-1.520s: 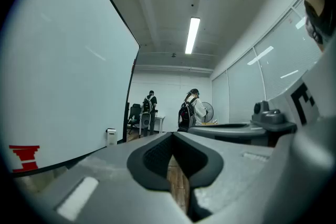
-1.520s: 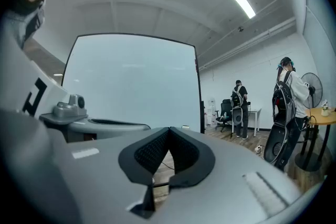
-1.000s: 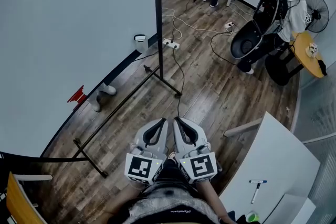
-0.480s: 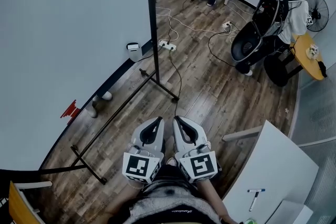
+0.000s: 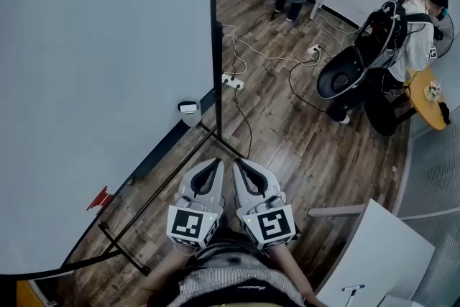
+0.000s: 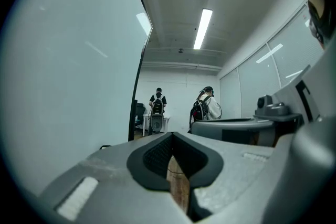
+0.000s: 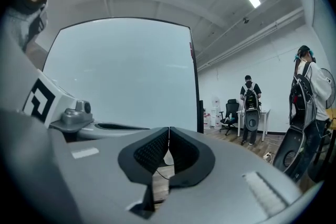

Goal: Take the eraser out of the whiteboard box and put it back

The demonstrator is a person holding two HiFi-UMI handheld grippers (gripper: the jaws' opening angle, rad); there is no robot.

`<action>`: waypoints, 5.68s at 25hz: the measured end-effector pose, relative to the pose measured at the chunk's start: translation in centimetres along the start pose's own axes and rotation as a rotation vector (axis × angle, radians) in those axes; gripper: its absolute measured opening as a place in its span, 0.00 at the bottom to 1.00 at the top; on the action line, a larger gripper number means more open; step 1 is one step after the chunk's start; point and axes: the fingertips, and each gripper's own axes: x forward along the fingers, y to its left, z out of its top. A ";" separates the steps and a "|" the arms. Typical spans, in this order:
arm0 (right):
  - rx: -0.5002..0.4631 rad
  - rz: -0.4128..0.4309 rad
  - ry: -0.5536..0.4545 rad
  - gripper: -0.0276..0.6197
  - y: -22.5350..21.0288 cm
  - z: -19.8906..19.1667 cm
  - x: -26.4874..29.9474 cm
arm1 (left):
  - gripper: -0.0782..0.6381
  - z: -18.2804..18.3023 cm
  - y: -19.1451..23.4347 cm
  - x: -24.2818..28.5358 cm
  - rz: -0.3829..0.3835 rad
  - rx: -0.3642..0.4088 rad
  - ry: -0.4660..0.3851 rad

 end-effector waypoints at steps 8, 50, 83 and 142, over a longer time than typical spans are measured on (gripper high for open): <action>-0.008 0.036 0.018 0.05 0.2 0.0 7.8 | 0.11 0.0 6.2 3.6 0.001 -0.014 0.016; -0.057 0.645 0.062 0.05 0.5 1.9 25.7 | 0.11 2.8 21.2 8.6 0.608 -0.077 -0.002; -0.243 0.959 0.233 0.05 1.8 -5.9 27.5 | 0.11 0.8 21.4 6.0 0.942 -0.151 -0.008; -0.293 1.047 0.454 0.32 2.5 -12.1 28.3 | 0.11 -0.7 23.5 5.7 0.921 -0.207 0.007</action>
